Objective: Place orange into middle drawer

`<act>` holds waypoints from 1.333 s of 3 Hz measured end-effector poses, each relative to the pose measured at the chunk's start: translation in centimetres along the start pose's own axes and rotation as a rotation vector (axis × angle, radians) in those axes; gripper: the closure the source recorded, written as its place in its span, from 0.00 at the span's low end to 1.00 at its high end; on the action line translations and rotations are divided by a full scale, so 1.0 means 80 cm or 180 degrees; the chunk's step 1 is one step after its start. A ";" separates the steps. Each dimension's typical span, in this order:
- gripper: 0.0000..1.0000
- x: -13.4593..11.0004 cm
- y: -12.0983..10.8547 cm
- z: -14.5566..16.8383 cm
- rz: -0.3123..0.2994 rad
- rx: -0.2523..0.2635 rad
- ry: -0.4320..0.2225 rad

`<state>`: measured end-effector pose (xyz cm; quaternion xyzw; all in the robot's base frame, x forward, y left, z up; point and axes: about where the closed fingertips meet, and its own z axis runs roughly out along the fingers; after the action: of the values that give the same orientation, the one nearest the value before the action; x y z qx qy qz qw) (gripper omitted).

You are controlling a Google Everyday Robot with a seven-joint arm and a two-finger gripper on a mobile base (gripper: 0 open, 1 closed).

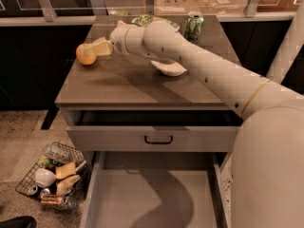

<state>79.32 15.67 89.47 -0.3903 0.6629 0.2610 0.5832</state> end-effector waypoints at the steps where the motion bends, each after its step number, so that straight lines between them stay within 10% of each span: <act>1: 0.00 -0.009 0.023 0.025 0.0054 -0.0084 -0.0074; 4: 0.00 0.025 0.069 0.062 0.0322 -0.0267 0.0138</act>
Offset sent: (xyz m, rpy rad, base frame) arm -0.0213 0.0519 0.0009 -0.0181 0.0784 0.0468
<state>77.58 22.29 86.04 -0.3859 0.6828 0.3092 0.5378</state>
